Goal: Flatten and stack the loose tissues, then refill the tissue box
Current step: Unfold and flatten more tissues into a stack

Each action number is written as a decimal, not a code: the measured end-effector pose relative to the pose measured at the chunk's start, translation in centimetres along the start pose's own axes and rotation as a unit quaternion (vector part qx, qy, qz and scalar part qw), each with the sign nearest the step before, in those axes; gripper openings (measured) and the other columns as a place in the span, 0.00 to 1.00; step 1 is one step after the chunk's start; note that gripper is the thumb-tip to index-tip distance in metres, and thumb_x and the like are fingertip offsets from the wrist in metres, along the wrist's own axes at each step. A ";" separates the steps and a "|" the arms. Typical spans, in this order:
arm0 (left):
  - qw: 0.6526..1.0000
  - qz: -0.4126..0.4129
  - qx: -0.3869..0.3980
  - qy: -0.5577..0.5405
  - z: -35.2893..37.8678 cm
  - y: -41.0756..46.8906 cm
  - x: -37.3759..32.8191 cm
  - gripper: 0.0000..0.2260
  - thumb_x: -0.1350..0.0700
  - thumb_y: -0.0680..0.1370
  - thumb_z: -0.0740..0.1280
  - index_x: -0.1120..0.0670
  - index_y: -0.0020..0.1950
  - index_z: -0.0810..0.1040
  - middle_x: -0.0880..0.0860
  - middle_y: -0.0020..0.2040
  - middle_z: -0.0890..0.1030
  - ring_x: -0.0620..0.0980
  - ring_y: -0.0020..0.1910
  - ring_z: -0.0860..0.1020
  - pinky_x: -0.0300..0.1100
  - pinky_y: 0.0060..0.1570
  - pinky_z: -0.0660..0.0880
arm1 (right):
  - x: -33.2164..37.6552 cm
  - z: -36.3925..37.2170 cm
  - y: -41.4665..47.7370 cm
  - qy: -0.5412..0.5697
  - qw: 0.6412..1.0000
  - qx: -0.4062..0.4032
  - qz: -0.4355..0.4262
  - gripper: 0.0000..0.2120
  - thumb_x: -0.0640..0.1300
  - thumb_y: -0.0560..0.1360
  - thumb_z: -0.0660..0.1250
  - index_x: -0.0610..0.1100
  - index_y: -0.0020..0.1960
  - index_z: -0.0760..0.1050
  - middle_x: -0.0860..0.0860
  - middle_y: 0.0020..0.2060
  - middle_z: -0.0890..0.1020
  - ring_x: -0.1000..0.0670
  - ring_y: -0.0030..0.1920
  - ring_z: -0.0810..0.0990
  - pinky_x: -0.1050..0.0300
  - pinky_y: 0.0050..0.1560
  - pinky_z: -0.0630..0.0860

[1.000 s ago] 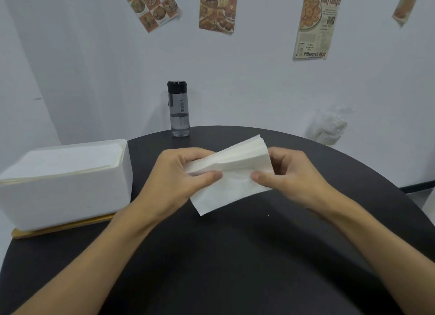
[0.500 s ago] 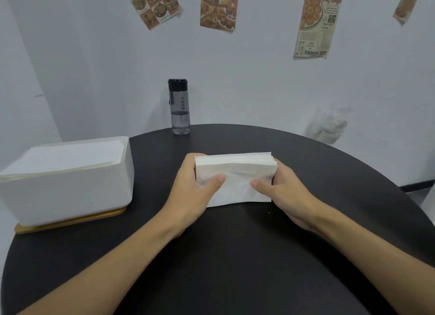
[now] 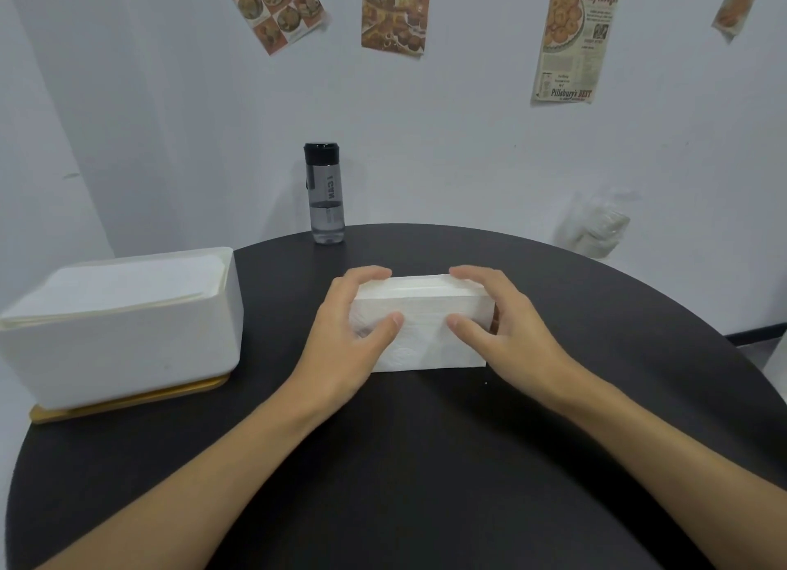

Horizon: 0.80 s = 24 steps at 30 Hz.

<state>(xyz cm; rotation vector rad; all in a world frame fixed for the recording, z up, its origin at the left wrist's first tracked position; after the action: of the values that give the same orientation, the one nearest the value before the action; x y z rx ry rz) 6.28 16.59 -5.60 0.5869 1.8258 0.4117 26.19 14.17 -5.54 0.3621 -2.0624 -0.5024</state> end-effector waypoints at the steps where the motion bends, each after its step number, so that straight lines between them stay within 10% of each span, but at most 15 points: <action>1: 1.000 0.000 0.001 0.008 0.0 0.0 0.0 0.18 0.58 0.78 0.72 0.43 0.64 0.74 0.44 0.63 0.75 0.41 0.61 0.75 0.35 0.56 0.75 | 0.0 0.0 0.0 -0.004 1.000 -0.002 0.003 0.22 0.45 0.79 0.68 0.62 0.68 0.67 0.66 0.64 0.70 0.61 0.63 0.72 0.61 0.60 0.77; 17: 0.999 -0.024 -0.021 0.018 -0.1 0.0 -0.4 0.26 0.63 0.79 0.69 0.44 0.70 0.63 0.45 0.67 0.70 0.37 0.64 0.71 0.29 0.64 0.68 | 0.2 -0.3 0.1 -0.030 0.999 -0.014 0.013 0.23 0.41 0.80 0.65 0.61 0.69 0.64 0.67 0.61 0.70 0.66 0.56 0.73 0.68 0.58 0.69; 24: 0.996 -0.083 0.036 -0.004 0.6 -0.5 0.7 0.31 0.64 0.79 0.69 0.49 0.75 0.57 0.41 0.58 0.72 0.24 0.50 0.73 0.21 0.45 0.71 | -0.9 0.0 -0.2 -0.013 0.998 0.016 0.053 0.28 0.43 0.80 0.64 0.59 0.75 0.56 0.64 0.65 0.68 0.65 0.58 0.72 0.66 0.60 0.71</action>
<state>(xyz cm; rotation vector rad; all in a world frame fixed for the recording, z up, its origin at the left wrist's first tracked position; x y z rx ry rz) 6.63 16.59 -6.58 0.4809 1.8708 0.2323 26.63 14.43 -6.33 0.2656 -2.1044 -0.4132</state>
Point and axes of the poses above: each hand's wrist, its own y-axis towards the middle knuckle, its own z-axis out of the palm, x = y × z, the point moved 6 cm from there along y, towards the middle knuckle
